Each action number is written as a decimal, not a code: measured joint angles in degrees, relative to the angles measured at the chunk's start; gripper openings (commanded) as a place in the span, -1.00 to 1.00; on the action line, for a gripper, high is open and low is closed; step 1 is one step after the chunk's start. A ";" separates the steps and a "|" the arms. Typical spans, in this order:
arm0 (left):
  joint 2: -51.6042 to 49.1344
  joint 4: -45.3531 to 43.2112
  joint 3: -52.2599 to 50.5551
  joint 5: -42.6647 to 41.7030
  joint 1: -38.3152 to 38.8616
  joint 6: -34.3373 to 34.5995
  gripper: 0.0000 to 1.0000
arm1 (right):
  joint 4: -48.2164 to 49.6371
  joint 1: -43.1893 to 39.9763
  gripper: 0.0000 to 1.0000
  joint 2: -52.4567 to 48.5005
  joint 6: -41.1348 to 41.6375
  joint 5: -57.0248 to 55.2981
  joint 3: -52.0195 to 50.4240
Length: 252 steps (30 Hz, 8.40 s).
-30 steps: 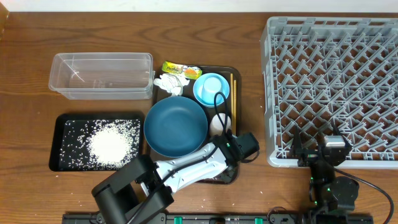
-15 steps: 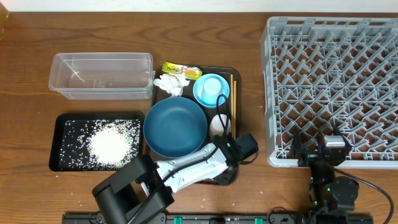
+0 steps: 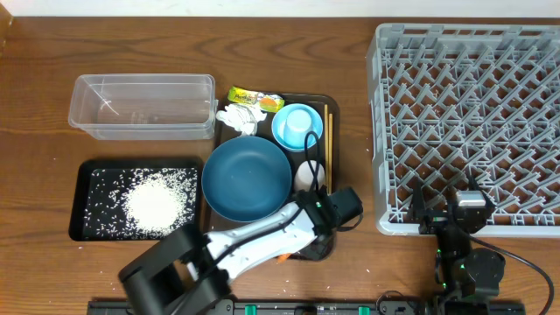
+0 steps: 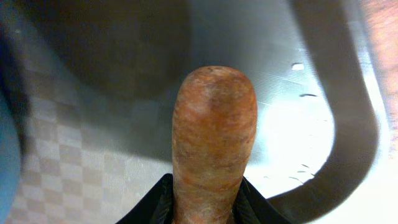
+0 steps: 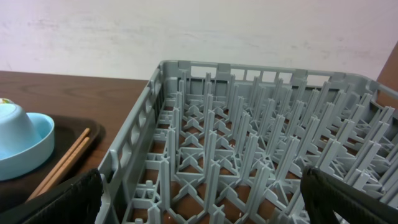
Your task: Sort waste into correct bins and load items into the dishwasher rack
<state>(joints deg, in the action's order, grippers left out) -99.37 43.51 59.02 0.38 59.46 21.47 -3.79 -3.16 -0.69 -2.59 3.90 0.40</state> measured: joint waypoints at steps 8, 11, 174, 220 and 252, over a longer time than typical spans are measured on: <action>6.99 0.59 0.09 0.00 -2.38 -0.31 -0.58 | 0.00 0.02 0.99 0.00 0.00 0.00 0.00; 9.97 0.74 0.09 0.00 -4.22 -0.31 -0.58 | 0.00 0.02 0.99 0.00 0.00 0.00 0.00; 35.50 9.40 2.99 -3.39 -81.11 5.75 0.93 | 2.71 0.02 0.98 -0.04 20.46 21.53 0.00; 35.39 9.42 2.99 -3.37 -81.11 5.75 0.93 | -62.69 25.68 0.99 -62.97 13.92 14.73 75.67; 35.39 9.42 2.99 -3.37 -81.11 5.75 0.93 | -44.52 43.39 0.98 -99.47 31.71 -8.48 75.73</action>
<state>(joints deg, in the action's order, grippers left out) -63.99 52.93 62.02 -2.98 -21.65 27.22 -48.31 40.23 -100.16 29.12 -4.58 76.14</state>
